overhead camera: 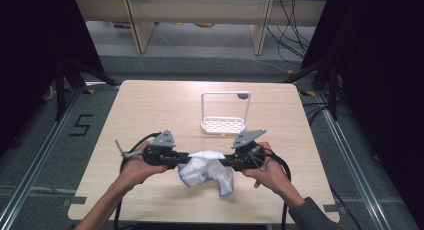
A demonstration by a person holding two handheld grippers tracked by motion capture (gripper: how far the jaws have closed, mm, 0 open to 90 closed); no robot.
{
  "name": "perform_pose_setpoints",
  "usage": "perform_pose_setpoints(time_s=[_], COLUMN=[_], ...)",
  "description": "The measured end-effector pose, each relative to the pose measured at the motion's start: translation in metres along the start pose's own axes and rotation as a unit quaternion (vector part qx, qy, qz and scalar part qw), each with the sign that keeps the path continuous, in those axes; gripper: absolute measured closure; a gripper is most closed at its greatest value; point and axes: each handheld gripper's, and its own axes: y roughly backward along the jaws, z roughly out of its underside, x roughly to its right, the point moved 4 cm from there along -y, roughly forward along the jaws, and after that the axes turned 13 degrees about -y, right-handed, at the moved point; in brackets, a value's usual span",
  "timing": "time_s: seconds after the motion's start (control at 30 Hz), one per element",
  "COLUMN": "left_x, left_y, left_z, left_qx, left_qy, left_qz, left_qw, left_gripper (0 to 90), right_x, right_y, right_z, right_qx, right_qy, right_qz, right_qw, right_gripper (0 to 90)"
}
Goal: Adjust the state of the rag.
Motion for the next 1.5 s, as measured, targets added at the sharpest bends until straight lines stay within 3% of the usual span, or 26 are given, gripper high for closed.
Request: perform_pose_setpoints(time_s=[0.07,0.13,0.2,0.27,0.33,0.37,0.43,0.5,0.57,0.63,0.7,0.77,0.87,1.0,1.07,1.13,1.2,1.23,1.27,1.3,1.33,1.4,1.43,1.47,1.5], left_x=[-0.015,-0.031,-0.042,-0.05,-0.05,-0.05,-0.045,-0.033,-0.019,0.0,0.021,0.04,0.055,0.054,0.05,0.044,0.04,0.038,0.038,0.037,0.036,0.036,0.037,0.037,0.038], left_y=[-0.021,-0.038,-0.048,-0.051,-0.046,-0.041,-0.027,-0.012,-0.003,0.002,0.0,-0.007,-0.024,-0.046,-0.055,-0.061,-0.058,-0.056,-0.053,-0.05,-0.044,-0.03,-0.017,-0.017,-0.004], left_z=[0.009,0.017,0.023,0.028,0.028,0.028,0.027,0.028,0.025,0.022,0.019,0.02,0.019,0.017,0.019,0.023,0.025,0.025,0.023,0.022,0.02,0.015,0.012,0.012,0.009], left_qx=[-0.031,-0.036,-0.04,-0.047,-0.04,-0.033,-0.003,0.001,0.009,0.016,0.026,0.012,-0.003,-0.042,-0.059,-0.078,-0.075,-0.071,-0.044,-0.032,-0.025,-0.007,0.003,0.003,0.016], left_qy=[-0.001,0.016,0.03,0.041,0.048,0.047,0.069,0.062,0.046,0.035,0.029,0.009,-0.009,-0.02,-0.027,-0.052,-0.062,-0.063,-0.046,-0.042,-0.039,-0.04,-0.036,-0.036,-0.032], left_qz=[-0.007,-0.018,-0.022,-0.029,-0.046,-0.051,-0.069,-0.074,-0.077,-0.074,-0.066,-0.062,-0.057,-0.079,-0.092,-0.113,-0.121,-0.12,-0.125,-0.121,-0.115,-0.104,-0.091,-0.091,-0.08], left_qw=[0.9995,0.9991,0.9985,0.9976,0.997,0.9971,0.9952,0.9953,0.9959,0.9965,0.997,0.998,0.9983,0.9958,0.9936,0.9891,0.9879,0.9882,0.9902,0.9913,0.9923,0.9938,0.9952,0.9952,0.9961], left_gripper=[83.2,82.8,80.2,72.3,59.0,57.9,53.4,51.3,49.5,46.8,46.4,46.4,44.8,41.5,44.2,53.9,68.6,77.7,81.0,83.0,83.5,83.8,83.8,83.7,83.7], right_x=[0.021,0.042,0.055,0.058,0.056,0.052,0.044,0.033,0.023,0.017,0.011,0.01,0.011,0.017,0.02,0.022,0.025,0.027,0.027,0.028,0.027,0.03,0.031,0.031,0.029], right_y=[-0.024,-0.043,-0.053,-0.055,-0.051,-0.043,-0.029,-0.013,-0.005,-0.001,-0.003,-0.009,-0.02,-0.028,-0.032,-0.037,-0.044,-0.047,-0.047,-0.046,-0.043,-0.033,-0.027,-0.027,-0.016], right_z=[0.004,0.006,0.006,0.004,0.002,0.003,0.005,0.011,0.019,0.028,0.037,0.043,0.047,0.049,0.047,0.047,0.047,0.048,0.048,0.048,0.048,0.044,0.043,0.043,0.041], right_qx=[-0.013,-0.021,0.001,0.007,0.025,0.034,0.037,0.063,0.055,0.054,0.048,0.041,0.023,0.009,0.017,0.01,0.004,0.0,-0.012,-0.014,-0.011,0.016,0.019,0.019,0.031], right_qy=[-0.013,-0.017,-0.021,-0.024,-0.039,-0.045,-0.049,-0.042,-0.052,-0.045,-0.043,-0.031,-0.028,-0.032,-0.019,-0.014,-0.011,0.001,0.006,0.016,0.007,0.009,-0.003,-0.003,-0.014], right_qz=[0.03,0.077,0.102,0.119,0.136,0.141,0.134,0.108,0.098,0.093,0.088,0.092,0.094,0.099,0.103,0.108,0.111,0.11,0.11,0.119,0.122,0.103,0.11,0.11,0.097], right_qw=[0.9994,0.9966,0.9946,0.9926,0.9896,0.9884,0.989,0.9912,0.9923,0.9931,0.994,0.9944,0.9949,0.9945,0.9944,0.994,0.9937,0.9939,0.9938,0.9926,0.9924,0.9945,0.9938,0.9938,0.9947], right_gripper=[79.3,72.1,65.2,50.9,47.0,43.8,42.5,44.4,43.8,46.2,49.2,51.4,53.2,54.7,55.8,58.2,67.1,75.4,81.4,84.2,85.7,86.7,86.7,86.7,86.8])
